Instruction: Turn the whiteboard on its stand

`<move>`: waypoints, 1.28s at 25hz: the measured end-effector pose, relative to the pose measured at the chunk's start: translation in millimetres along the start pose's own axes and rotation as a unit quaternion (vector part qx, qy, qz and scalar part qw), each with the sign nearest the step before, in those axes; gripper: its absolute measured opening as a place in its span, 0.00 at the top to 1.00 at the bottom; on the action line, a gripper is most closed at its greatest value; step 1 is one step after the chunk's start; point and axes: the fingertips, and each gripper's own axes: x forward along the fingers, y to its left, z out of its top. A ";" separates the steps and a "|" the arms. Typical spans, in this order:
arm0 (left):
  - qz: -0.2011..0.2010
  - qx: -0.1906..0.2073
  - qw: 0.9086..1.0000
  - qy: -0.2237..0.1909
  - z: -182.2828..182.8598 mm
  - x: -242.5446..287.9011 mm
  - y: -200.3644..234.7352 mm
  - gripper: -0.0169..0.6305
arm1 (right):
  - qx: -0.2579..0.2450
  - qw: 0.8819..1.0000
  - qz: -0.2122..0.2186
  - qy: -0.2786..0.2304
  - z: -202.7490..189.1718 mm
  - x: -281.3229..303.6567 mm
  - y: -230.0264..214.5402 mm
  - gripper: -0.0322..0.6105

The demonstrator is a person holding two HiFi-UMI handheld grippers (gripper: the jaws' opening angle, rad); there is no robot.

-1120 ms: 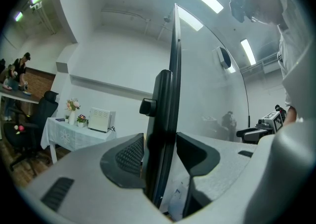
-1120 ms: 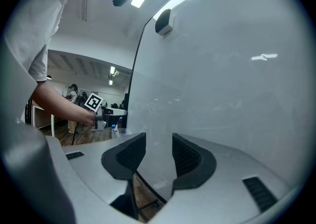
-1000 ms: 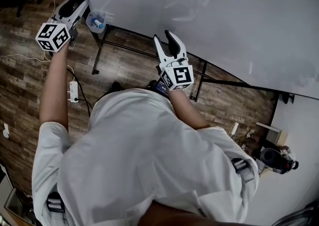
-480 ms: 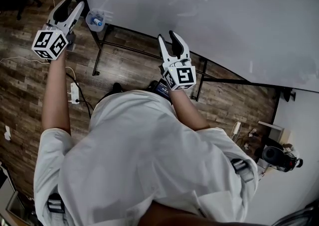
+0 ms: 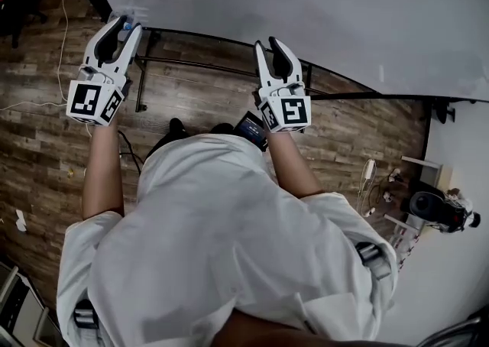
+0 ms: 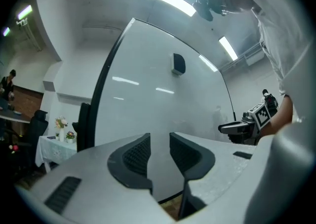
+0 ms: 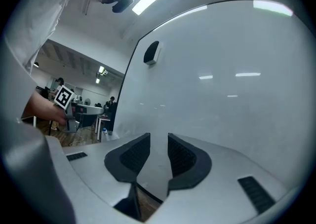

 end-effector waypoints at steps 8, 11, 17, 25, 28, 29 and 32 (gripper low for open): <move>0.000 -0.037 0.999 0.013 -28.8 -13.6 -71.6 0.96 | -0.001 1.000 -0.021 -0.006 1.8 -74.1 -28.2 0.91; 0.007 -0.056 0.998 0.016 -29.0 -23.4 -102.9 0.96 | -0.002 1.000 -0.025 -0.007 5.0 -112.6 -41.3 0.95; 0.006 -0.051 0.998 0.028 -30.6 -40.0 -177.0 0.96 | 0.001 0.999 -0.035 -0.001 0.9 -194.3 -58.6 0.95; -0.003 -0.031 0.998 0.050 -32.9 -68.7 -264.3 0.96 | 0.035 0.998 -0.049 0.008 -24.5 -286.2 -61.1 0.95; -0.001 -0.037 0.997 0.063 -41.4 -84.3 -286.7 0.96 | 0.054 0.997 -0.046 0.010 -34.6 -311.8 -50.4 0.95; -0.003 -0.038 0.997 0.066 -43.3 -88.7 -294.3 0.96 | 0.059 0.997 -0.047 0.012 -37.5 -320.5 -47.5 0.95; -0.012 -0.035 0.997 0.073 -44.1 -97.7 -311.9 0.96 | 0.068 0.996 -0.053 0.018 -43.9 -342.9 -41.2 0.95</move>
